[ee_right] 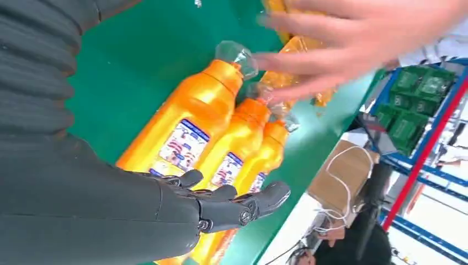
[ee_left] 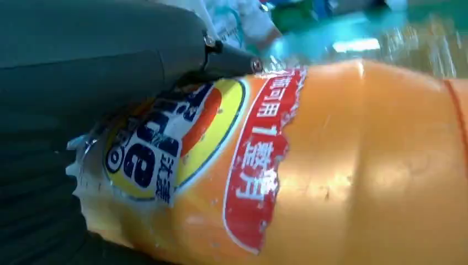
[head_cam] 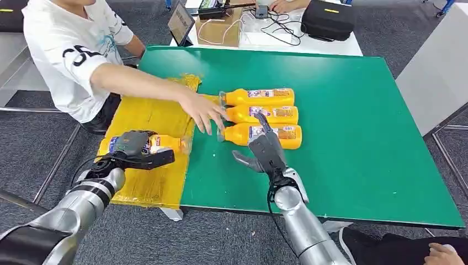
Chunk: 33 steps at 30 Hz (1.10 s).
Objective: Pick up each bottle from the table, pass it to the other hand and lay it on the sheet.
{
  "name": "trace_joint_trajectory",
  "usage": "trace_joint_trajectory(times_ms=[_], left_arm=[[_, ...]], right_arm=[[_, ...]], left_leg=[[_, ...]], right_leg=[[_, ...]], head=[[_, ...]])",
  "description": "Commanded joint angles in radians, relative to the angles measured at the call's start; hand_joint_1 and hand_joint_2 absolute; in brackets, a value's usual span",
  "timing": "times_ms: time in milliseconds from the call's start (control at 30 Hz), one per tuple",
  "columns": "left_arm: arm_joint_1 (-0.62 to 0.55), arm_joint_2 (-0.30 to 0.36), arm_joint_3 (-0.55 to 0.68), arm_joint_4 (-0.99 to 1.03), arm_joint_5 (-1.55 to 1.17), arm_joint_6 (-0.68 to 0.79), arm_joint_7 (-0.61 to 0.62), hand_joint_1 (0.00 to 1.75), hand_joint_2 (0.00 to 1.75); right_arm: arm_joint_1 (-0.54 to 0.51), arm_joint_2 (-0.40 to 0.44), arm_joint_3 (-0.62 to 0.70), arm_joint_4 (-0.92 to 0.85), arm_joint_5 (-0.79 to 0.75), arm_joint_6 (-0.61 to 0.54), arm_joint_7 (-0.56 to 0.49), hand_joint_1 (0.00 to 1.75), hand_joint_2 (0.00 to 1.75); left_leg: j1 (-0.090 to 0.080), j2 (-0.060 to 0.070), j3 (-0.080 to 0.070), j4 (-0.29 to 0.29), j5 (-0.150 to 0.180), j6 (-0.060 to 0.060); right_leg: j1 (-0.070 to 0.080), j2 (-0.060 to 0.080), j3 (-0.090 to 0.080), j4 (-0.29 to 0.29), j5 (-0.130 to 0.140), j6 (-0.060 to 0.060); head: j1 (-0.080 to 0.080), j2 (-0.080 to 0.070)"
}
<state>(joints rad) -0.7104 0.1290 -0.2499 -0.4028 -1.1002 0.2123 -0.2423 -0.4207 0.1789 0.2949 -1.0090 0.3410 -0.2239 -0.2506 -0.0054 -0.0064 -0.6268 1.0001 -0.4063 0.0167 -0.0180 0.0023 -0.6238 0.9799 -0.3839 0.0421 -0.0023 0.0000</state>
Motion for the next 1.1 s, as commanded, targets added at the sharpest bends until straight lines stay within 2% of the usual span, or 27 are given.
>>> trace_joint_trajectory(times_ms=[33,67,100,133,167,367,500,767,800,900,933,1000,1100], left_arm=[[-0.055,0.068,-0.123,0.148,-0.039,-0.188,-0.091,1.75,1.75],[-0.051,0.068,-0.119,0.144,-0.035,-0.182,-0.096,1.75,1.75],[-0.048,0.065,-0.117,0.144,-0.034,-0.175,-0.094,1.45,1.75],[-0.045,0.062,-0.116,0.143,-0.034,-0.169,-0.094,0.14,1.75],[-0.04,0.058,-0.119,0.141,-0.039,-0.157,-0.091,0.0,1.75],[-0.014,0.041,-0.071,0.117,-0.003,-0.029,-0.12,0.0,1.75],[-0.01,0.04,-0.071,0.118,-0.004,-0.024,-0.121,0.0,1.75],[0.061,0.009,0.06,0.055,0.136,0.149,-0.324,0.0,1.75],[0.07,0.003,0.091,0.043,0.175,0.15,-0.356,0.0,0.0],[0.097,-0.027,0.207,-0.003,0.325,0.106,-0.432,0.0,0.0],[0.118,-0.04,0.243,-0.039,0.384,0.071,-0.456,0.0,1.75],[0.165,-0.047,0.247,-0.124,0.471,0.021,-0.456,0.0,1.75],[0.175,-0.048,0.245,-0.137,0.486,0.019,-0.456,0.0,1.75]], right_arm=[[-0.085,-0.03,0.081,0.067,-0.016,0.023,-0.006,0.0,1.75],[-0.086,-0.029,0.086,0.073,-0.018,0.024,-0.009,0.0,1.75],[-0.088,-0.029,0.09,0.076,-0.018,0.025,-0.01,0.0,1.75],[-0.088,-0.027,0.091,0.077,-0.018,0.023,-0.011,0.0,1.75],[-0.089,-0.028,0.095,0.079,-0.017,0.024,-0.012,0.0,1.75],[-0.095,-0.033,0.105,0.09,-0.015,0.021,-0.008,0.0,1.75],[-0.094,-0.033,0.105,0.093,-0.016,0.022,-0.008,0.0,1.75],[-0.114,-0.04,0.118,0.14,0.011,0.035,0.004,0.0,1.75],[-0.113,-0.041,0.118,0.144,0.015,0.037,0.009,0.0,1.75],[-0.086,-0.05,0.136,0.135,0.054,0.031,0.02,0.0,1.75],[-0.064,-0.057,0.15,0.123,0.079,0.029,0.03,0.0,1.75],[-0.033,-0.068,0.165,0.11,0.12,0.016,0.044,0.0,1.75],[-0.023,-0.072,0.164,0.108,0.122,0.015,0.045,0.0,1.75]], left_leg=[[0.002,0.004,0.006,0.0,-0.003,-0.002],[0.001,0.003,0.004,0.0,-0.001,-0.001],[0.001,0.003,0.005,-0.001,-0.001,-0.001],[0.002,0.005,0.008,-0.001,-0.002,-0.002],[0.001,0.005,0.009,-0.001,-0.002,-0.002],[0.001,0.004,0.01,-0.001,-0.002,-0.001],[0.001,0.003,0.01,-0.001,-0.001,-0.001],[0.001,0.0,0.009,-0.001,-0.001,-0.001],[0.002,0.0,0.01,-0.001,-0.002,-0.001],[0.002,0.0,0.011,0.0,-0.003,-0.002],[0.001,-0.001,0.009,-0.001,-0.001,-0.001],[0.002,-0.002,0.01,-0.001,-0.002,-0.001],[0.002,-0.002,0.011,-0.001,-0.002,-0.001]], right_leg=[[0.002,0.004,0.005,0.0,-0.001,-0.002],[0.001,0.003,0.003,0.0,0.0,-0.002],[0.001,0.002,0.003,0.0,0.0,-0.001],[0.002,0.004,0.006,-0.001,-0.001,-0.002],[0.002,0.004,0.007,-0.001,-0.001,-0.002],[0.002,0.002,0.009,-0.001,-0.001,-0.002],[0.001,0.002,0.009,-0.001,-0.001,-0.001],[0.001,0.0,0.009,-0.001,-0.001,-0.002],[0.002,0.0,0.01,-0.001,-0.002,-0.002],[0.002,0.0,0.011,-0.001,-0.002,-0.002],[0.001,-0.001,0.009,-0.001,-0.002,-0.001],[0.002,-0.002,0.011,-0.001,-0.002,-0.002],[0.002,-0.002,0.011,-0.003,-0.002,-0.002]], head=[[0.0,0.0],[-0.001,0.0],[0.0,0.0],[0.0,0.0],[0.0,0.0],[0.0,0.0],[0.0,0.0],[0.0,0.0],[0.0,0.0],[-0.001,0.0],[0.0,0.0],[0.0,0.0],[0.0,0.0]])
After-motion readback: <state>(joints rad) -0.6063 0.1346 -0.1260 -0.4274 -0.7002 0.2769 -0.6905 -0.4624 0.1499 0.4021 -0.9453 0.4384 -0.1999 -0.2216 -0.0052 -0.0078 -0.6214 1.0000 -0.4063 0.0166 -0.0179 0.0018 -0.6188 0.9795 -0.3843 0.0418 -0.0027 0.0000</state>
